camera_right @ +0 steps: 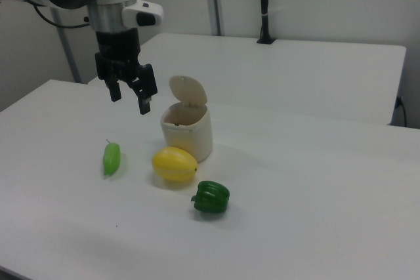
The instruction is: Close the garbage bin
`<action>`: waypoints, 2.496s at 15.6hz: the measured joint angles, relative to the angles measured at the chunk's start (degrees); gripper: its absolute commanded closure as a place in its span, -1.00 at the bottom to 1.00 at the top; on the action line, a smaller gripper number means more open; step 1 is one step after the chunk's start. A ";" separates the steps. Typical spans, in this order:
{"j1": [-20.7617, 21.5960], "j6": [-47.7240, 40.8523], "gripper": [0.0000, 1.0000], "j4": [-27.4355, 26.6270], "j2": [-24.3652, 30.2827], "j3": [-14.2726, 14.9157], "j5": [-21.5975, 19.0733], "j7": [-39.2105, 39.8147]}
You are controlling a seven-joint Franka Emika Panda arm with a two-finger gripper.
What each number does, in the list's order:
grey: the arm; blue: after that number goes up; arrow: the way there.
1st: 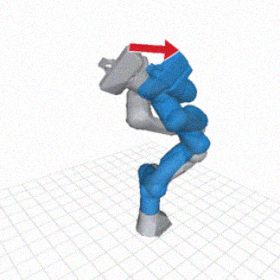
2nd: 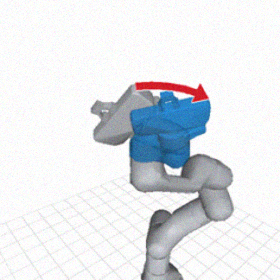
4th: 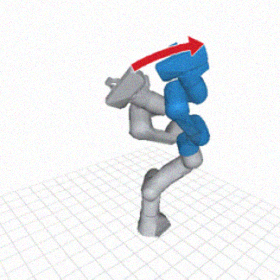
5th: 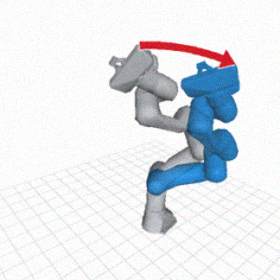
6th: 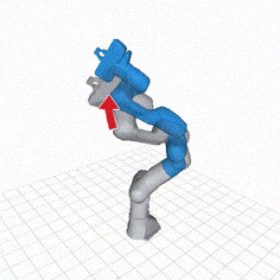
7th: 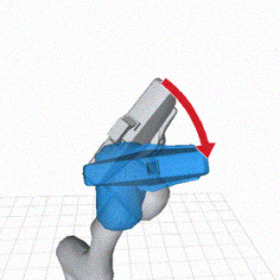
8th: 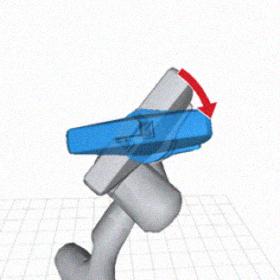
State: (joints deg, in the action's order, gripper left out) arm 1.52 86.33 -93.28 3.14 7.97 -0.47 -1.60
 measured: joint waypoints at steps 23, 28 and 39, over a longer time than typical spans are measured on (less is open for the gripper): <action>-0.26 1.90 -1.00 0.07 -1.56 0.04 -4.25 0.00; -0.26 6.48 -0.45 0.79 -1.84 -0.73 -4.25 -0.01; 2.16 22.26 1.00 1.56 -4.84 -1.35 -5.30 -1.16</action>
State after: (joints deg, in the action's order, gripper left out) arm 3.69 108.58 -91.73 -1.70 6.62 -5.77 -2.76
